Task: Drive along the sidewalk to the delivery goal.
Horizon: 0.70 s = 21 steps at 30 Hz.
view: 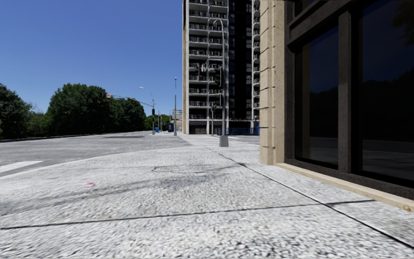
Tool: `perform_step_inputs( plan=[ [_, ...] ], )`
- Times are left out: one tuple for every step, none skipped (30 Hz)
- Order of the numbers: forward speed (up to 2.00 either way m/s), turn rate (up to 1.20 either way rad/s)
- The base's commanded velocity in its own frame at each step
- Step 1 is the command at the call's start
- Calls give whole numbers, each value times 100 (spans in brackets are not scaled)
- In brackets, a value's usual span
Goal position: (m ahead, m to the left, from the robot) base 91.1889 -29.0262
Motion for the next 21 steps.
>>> perform_step_inputs(
  plan=[
    [200,0],
    [200,0],
    [200,0],
    [200,0],
    [200,0],
    [200,0],
    [200,0],
    [200,0],
    [200,0],
    [200,0],
    [200,0],
    [200,0],
    [200,0],
    [200,0],
    [200,0],
    [200,0],
    [200,0],
    [200,0],
    [200,0],
    [200,0],
    [200,0]
  ],
)
